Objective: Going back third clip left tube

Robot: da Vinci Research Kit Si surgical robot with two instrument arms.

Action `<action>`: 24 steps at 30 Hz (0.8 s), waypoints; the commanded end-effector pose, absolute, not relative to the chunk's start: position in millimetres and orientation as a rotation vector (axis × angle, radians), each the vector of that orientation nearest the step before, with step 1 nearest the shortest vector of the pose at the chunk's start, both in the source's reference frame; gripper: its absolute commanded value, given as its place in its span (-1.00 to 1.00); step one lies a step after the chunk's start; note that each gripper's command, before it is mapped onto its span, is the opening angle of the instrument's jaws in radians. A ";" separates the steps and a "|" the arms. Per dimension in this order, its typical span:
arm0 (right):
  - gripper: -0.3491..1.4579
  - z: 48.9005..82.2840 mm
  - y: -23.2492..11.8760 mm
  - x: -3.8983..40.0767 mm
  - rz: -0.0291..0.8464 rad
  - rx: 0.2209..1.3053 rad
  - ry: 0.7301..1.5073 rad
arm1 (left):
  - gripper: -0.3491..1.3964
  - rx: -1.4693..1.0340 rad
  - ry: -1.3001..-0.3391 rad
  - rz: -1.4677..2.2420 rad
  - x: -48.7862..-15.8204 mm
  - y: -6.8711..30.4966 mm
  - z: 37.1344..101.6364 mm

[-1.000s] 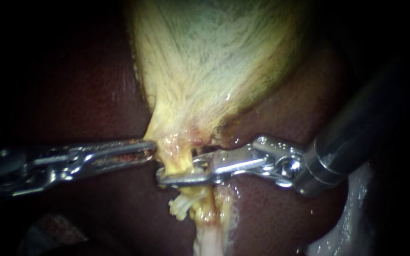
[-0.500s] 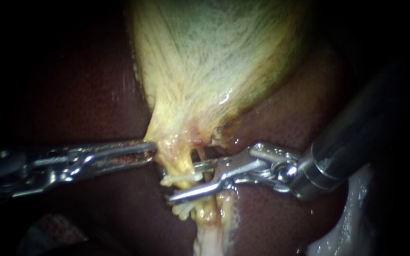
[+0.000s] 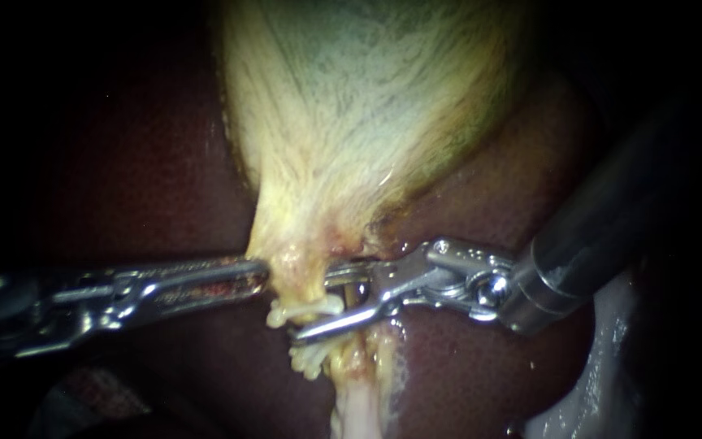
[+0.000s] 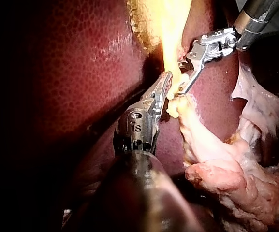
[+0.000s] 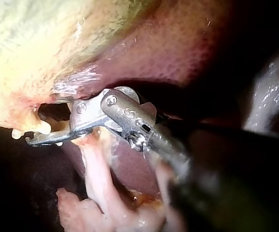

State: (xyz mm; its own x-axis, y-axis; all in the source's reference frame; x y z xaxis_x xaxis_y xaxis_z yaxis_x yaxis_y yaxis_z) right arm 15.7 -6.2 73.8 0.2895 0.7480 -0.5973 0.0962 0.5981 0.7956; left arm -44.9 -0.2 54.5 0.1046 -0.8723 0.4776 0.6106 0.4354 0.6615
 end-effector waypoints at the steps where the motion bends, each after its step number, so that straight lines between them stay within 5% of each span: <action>1: 0.05 73.3 -6.2 15.1 0.514 0.855 1.221 | -1.00 0.335 -0.956 -1.122 -44.8 -0.2 54.8; 10: 0.05 70.5 -7.5 11.0 0.464 0.849 1.234 | -1.00 0.337 -0.957 -1.120 -44.6 0.4 55.9; 24: 0.05 68.1 -5.2 4.8 0.221 0.650 1.313 | -1.00 0.340 -0.958 -1.118 -44.6 0.7 56.5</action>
